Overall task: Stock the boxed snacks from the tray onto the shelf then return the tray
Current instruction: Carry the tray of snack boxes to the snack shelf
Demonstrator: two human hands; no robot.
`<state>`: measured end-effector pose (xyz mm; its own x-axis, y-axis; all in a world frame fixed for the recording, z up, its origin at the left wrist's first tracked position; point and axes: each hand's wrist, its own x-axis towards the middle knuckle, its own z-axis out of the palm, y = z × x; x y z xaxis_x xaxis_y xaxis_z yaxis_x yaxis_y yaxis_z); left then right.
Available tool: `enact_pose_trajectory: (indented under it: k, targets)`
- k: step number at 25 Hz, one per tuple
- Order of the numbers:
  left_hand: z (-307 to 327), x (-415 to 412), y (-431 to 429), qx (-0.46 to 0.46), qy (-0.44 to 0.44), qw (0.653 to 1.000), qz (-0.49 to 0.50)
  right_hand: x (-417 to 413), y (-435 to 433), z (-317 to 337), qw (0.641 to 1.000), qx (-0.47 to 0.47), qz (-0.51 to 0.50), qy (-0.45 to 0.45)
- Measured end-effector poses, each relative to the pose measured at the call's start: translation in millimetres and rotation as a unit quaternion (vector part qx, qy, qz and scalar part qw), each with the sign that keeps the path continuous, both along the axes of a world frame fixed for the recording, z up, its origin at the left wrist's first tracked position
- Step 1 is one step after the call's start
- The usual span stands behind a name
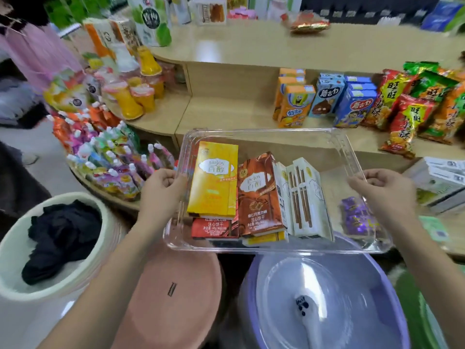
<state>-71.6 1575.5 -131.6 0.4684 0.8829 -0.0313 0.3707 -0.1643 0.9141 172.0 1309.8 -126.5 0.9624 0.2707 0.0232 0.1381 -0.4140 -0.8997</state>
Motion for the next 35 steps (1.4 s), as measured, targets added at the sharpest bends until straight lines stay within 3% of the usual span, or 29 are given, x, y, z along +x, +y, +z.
enact_pose_trajectory:
  k: [10, 21, 27, 35]
  targets:
    - [-9.1, 4.6, 88.0, 0.019, 0.033, 0.998, -0.053, -33.9, 65.4, -9.6, 0.998, -0.036, -0.05, -0.007]
    - [-62.4, 128.6, 77.8, 0.028, 0.08, 0.993, -0.083, 81.6, 50.3, -42.6, 0.992, -0.104, -0.072, -0.005]
    - [-105.7, 206.6, 62.1, 0.066, 0.151, 0.973, -0.16, 150.2, 25.9, -81.7, 0.987, -0.128, -0.093, -0.001]
    - [-158.4, 248.2, 43.8, 0.024, 0.222, 0.95, -0.218, 187.0, 4.9, -142.0, 0.979, -0.178, -0.102, 0.02]
